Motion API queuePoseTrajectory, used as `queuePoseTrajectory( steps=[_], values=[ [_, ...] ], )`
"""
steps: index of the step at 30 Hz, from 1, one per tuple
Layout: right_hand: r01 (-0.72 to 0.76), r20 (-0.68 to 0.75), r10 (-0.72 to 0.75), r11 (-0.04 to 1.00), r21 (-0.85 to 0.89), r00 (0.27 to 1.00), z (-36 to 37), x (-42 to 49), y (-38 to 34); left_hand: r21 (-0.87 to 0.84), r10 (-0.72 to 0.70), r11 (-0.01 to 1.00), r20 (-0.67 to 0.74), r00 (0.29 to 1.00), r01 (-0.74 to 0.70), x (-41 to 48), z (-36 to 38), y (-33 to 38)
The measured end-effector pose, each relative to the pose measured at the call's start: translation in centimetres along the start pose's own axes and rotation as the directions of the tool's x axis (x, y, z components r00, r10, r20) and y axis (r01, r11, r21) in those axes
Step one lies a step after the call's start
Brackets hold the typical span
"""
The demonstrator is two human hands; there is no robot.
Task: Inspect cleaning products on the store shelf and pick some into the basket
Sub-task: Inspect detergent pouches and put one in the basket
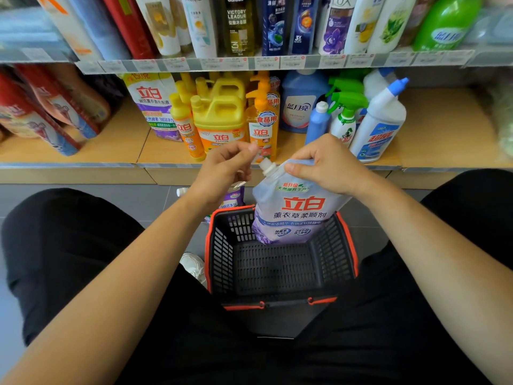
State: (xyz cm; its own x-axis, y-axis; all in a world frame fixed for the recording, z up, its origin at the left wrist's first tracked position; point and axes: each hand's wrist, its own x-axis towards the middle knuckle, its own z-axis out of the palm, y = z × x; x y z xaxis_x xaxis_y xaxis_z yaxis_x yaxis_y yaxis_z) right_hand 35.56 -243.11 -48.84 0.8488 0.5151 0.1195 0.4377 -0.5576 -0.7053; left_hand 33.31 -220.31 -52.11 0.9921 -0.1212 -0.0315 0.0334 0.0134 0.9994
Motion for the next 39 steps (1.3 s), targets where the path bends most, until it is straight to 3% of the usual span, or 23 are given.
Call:
queuePoseTrajectory(
  steps=[3, 7, 20, 27, 33, 39],
  values=[
    [0.020, -0.017, -0.020, 1.000, -0.010, 1.000, 0.1, 0.0, 0.3, -0.132, -0.063, 0.990, -0.069, 0.996, 0.054, 0.4, -0.5, 0.1],
    [0.047, -0.018, -0.047, 0.999, -0.004, 0.999, 0.0, 0.0, 0.5, -0.262, -0.145, 0.956, -0.031, 0.989, 0.132, 0.5, -0.5, 0.3],
    [0.038, -0.018, -0.037, 0.998, 0.049, 0.999, 0.1, 0.0, 0.3, -0.047, -0.044, 0.998, 0.086, 0.995, 0.048, -0.4, 0.1, 0.4],
    [0.032, -0.006, -0.032, 0.999, 0.043, 0.999, 0.1, 0.0, 0.4, -0.088, 0.012, 0.996, 0.152, 0.988, 0.002, -0.4, -0.5, 0.7],
    [0.030, 0.004, -0.030, 0.999, 0.037, 1.000, 0.1, 0.0, 0.3, 0.042, 0.011, 0.999, 0.054, 0.998, -0.014, -0.5, -0.2, 0.4],
    [0.037, 0.000, -0.037, 0.999, 0.033, 0.999, 0.2, 0.1, 0.5, -0.012, 0.080, 0.997, 0.104, 0.991, -0.079, -0.4, -0.5, 0.6]
  ],
)
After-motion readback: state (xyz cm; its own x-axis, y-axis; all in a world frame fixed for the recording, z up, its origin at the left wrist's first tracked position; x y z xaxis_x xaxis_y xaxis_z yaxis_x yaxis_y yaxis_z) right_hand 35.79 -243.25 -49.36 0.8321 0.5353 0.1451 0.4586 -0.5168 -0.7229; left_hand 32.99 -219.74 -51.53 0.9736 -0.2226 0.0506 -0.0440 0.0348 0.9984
